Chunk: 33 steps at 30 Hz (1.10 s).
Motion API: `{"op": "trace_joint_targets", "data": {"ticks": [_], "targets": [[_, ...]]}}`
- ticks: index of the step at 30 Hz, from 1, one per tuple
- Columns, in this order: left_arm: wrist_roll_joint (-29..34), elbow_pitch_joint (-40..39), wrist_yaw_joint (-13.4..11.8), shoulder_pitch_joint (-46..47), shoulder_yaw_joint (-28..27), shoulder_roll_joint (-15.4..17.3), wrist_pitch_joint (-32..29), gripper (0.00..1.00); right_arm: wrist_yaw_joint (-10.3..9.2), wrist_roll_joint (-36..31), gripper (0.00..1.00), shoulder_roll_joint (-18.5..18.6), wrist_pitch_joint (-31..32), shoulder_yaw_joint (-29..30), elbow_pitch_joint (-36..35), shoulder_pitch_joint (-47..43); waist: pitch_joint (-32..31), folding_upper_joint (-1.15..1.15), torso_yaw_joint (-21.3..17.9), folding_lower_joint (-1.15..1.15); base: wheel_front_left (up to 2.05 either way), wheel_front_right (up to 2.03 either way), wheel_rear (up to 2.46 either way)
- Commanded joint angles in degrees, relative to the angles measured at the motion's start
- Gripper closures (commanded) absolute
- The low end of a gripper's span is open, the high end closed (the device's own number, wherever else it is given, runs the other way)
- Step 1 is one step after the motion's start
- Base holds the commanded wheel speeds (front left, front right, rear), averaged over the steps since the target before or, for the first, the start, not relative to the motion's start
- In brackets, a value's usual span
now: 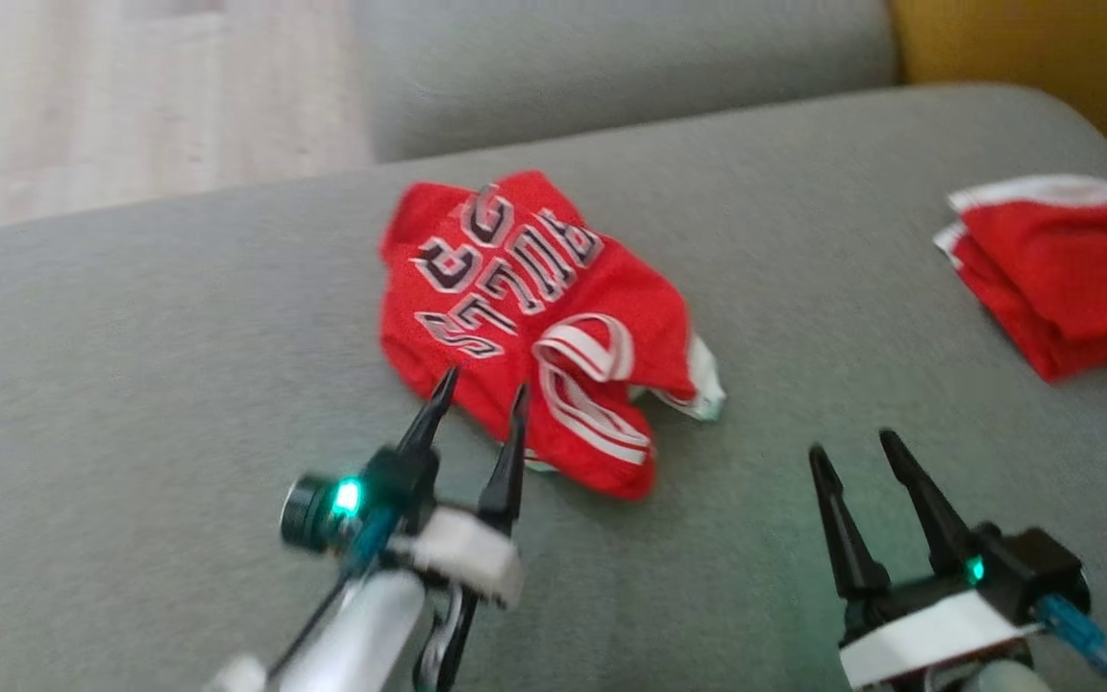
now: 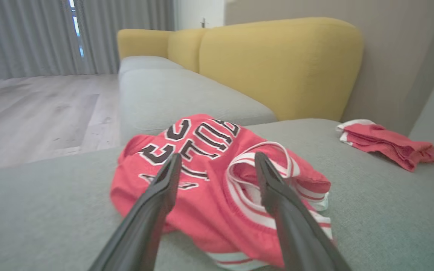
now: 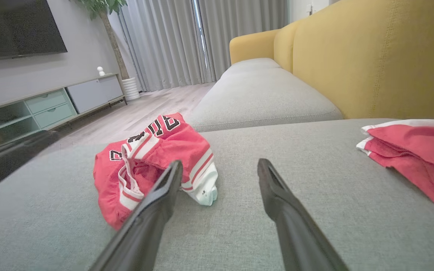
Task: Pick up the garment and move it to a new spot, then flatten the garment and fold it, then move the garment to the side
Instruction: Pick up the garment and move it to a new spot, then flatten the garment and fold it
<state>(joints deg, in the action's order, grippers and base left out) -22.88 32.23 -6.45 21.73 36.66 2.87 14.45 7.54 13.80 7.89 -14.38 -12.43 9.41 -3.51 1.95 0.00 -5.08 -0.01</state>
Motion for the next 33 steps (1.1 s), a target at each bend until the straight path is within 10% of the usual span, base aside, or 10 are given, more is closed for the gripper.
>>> {"op": "trace_joint_targets", "data": {"ticks": [1,14,33], "targets": [[0.7,-3.3,-0.8,-0.5,-3.0,0.8,0.5,0.00,-0.05,0.2,0.00,-0.2,-0.6,-0.5,-1.3,0.9,-3.5,0.00,3.9,0.01,0.00,0.00,0.00],[11.1,-27.3,-5.0,-27.7,-18.4,2.8,0.5,0.00,-0.05,-1.7,0.00,-3.2,-0.6,6.5,-0.3,-7.1,-11.3,0.00,12.6,0.01,0.00,0.00,0.00],[15.6,-29.7,-2.2,-37.6,-21.8,1.0,0.5,0.00,-0.05,-2.7,0.00,-4.8,-0.6,7.1,-1.1,-11.5,-13.7,0.00,11.9,0.01,0.00,0.00,0.00]]}}
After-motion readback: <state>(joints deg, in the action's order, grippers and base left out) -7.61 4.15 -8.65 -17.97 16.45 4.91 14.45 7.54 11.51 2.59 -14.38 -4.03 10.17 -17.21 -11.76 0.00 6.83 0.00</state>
